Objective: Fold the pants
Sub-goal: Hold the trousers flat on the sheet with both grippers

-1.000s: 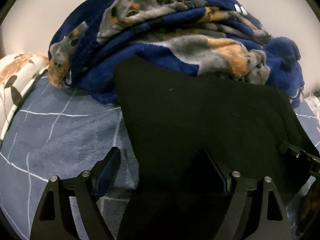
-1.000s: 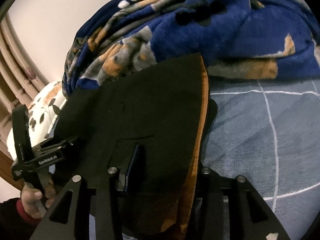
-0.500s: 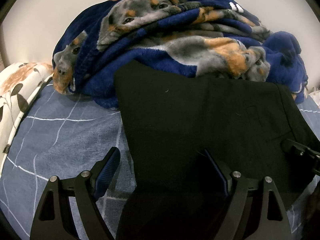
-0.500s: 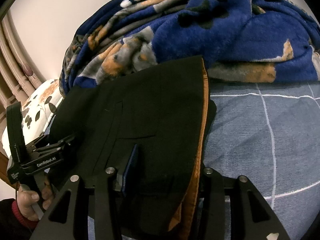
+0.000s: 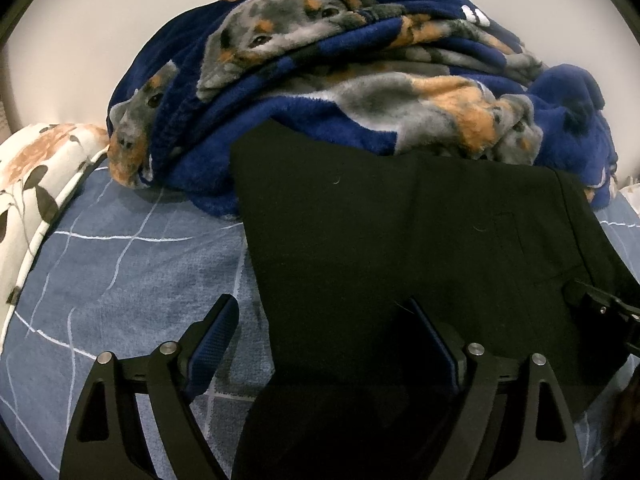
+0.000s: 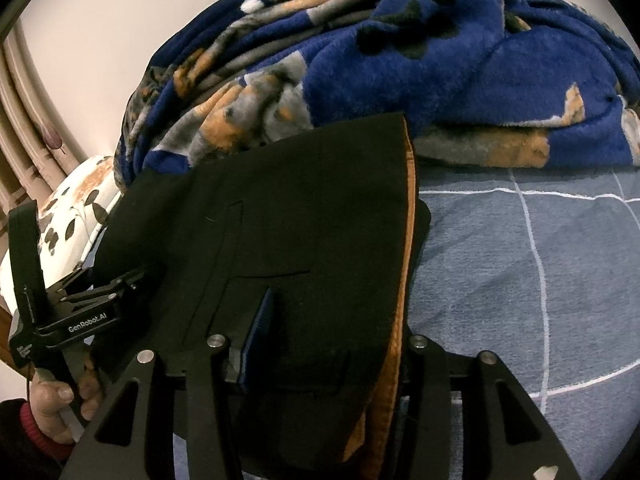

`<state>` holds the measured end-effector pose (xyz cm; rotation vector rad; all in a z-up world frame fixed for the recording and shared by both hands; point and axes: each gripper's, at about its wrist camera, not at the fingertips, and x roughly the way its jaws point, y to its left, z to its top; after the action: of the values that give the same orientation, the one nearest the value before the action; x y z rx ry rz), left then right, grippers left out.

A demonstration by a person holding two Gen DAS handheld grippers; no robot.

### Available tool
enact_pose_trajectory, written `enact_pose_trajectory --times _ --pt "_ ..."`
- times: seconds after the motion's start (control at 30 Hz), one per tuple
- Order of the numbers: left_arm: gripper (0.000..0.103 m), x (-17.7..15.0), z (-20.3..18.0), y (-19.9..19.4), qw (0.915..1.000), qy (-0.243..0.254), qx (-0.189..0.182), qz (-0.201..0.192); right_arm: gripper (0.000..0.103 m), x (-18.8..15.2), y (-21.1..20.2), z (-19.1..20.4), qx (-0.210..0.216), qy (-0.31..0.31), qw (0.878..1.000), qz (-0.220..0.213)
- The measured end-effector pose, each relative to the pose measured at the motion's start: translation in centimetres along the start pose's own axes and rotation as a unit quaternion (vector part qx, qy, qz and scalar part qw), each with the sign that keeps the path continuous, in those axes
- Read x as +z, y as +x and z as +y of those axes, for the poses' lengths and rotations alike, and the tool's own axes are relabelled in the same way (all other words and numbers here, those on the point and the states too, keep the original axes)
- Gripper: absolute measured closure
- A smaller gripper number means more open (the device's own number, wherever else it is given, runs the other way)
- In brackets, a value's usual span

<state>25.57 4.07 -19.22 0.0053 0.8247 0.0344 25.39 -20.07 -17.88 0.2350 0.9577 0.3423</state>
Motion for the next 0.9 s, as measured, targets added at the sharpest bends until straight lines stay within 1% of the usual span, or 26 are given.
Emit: enact_pose_trajectory --times 0.43,0.9 --pt "0.017 0.01 -0.15 -0.03 1.0 0.005 0.008 -0.003 0.06 0.24 0.33 0.35 -0.003 -0.003 1.0 0.001" --pt "0.016 0.03 -0.13 -0.03 0.9999 0.005 0.008 -0.003 0.059 0.27 0.38 0.36 -0.002 -0.004 1.0 0.002"
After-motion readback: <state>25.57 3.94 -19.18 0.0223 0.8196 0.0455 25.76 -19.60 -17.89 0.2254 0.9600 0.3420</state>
